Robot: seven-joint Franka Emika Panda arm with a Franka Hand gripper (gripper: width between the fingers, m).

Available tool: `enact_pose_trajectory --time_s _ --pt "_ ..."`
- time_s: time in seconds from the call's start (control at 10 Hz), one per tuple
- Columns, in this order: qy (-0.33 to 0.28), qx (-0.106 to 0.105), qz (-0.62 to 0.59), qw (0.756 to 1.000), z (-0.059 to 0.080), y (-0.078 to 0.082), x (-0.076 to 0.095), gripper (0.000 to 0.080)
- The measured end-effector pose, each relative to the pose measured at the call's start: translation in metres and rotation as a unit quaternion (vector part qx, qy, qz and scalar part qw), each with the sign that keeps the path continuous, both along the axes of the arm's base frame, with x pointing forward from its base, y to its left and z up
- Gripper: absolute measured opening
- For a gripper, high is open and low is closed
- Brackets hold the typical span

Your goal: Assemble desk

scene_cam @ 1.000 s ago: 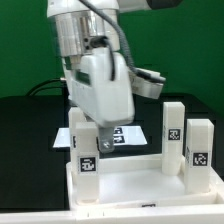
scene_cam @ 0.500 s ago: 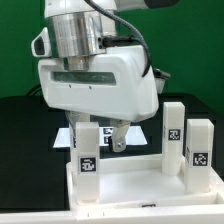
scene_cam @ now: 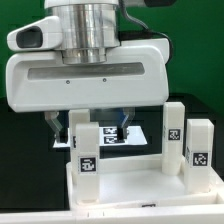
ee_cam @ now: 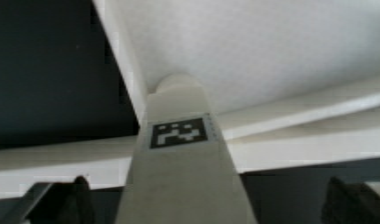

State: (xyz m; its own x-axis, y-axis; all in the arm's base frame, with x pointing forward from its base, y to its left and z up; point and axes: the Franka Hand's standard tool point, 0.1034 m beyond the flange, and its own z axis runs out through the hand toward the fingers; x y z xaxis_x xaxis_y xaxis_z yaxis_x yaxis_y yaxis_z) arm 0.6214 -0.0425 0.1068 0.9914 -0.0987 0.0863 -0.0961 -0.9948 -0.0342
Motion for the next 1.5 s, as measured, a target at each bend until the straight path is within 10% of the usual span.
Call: enact_pose_trajectory --time_s 0.5,0.7,1.0,1.2,1.5 --pt "0.003 0.009 -0.107 0.994 -0.002 -0.001 -0.001 0.0285" --pt "-0.002 0.017 -0.242 0.97 -0.003 0.002 -0.001 0.0285" --pt "0.008 0.038 -0.451 0.891 -0.004 0.009 0.001 0.0285" --pt "0.013 0.1 -0.603 0.791 -0.004 0.003 0.002 0.0285" --pt "0.014 0.105 -0.641 0.76 -0.005 0.005 0.003 0.036"
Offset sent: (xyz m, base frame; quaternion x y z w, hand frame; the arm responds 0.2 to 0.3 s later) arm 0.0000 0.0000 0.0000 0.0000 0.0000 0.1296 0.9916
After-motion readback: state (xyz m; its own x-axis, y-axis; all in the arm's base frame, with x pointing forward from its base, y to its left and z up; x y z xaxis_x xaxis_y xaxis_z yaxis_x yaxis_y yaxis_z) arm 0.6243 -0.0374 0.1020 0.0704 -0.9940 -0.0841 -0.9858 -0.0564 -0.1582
